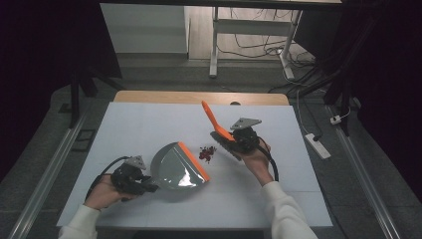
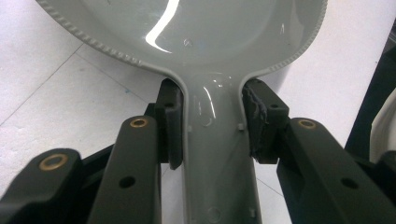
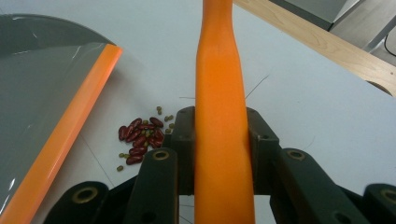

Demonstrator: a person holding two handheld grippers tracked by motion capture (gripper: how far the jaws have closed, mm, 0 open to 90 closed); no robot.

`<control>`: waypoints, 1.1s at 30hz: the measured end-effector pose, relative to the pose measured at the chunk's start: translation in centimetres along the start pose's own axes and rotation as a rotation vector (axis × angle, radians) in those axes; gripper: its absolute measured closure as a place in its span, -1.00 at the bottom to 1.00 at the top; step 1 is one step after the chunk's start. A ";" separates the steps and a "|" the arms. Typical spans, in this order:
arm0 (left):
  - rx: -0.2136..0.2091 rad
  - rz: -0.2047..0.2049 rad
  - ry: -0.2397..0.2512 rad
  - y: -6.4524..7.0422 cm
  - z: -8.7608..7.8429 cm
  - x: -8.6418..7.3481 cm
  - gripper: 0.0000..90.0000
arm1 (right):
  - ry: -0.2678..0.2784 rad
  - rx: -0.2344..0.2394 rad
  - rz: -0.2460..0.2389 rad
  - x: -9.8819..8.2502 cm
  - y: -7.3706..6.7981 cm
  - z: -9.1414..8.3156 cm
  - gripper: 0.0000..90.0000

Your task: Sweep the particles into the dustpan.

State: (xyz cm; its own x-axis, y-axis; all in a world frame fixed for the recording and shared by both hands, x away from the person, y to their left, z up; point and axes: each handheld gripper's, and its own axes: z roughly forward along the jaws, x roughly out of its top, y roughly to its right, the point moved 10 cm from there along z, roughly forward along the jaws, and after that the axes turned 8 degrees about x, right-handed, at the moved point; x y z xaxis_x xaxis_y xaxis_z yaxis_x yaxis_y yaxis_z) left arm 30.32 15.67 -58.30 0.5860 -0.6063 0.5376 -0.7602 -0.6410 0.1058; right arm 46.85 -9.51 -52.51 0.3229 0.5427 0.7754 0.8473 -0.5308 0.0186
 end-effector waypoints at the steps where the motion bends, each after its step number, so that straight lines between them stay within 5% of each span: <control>1: -0.002 0.000 -0.001 0.0 0.0 0.0 0.37 | -0.001 0.000 -0.004 0.1 0.1 0.0 0.55; 33: -0.044 -0.037 -0.042 -0.5 1.0 0.1 0.37 | -0.095 -0.024 -0.002 -0.5 0.9 3.7 0.55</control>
State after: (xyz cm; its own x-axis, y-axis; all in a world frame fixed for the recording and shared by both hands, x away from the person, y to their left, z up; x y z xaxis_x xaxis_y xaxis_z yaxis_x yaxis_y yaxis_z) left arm 31.05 15.42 -59.13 0.6247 -0.6021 0.4973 -0.7487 -0.6428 0.1623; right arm 49.02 -7.88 -55.19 0.3611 0.6021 0.7121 0.8380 -0.5445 0.0355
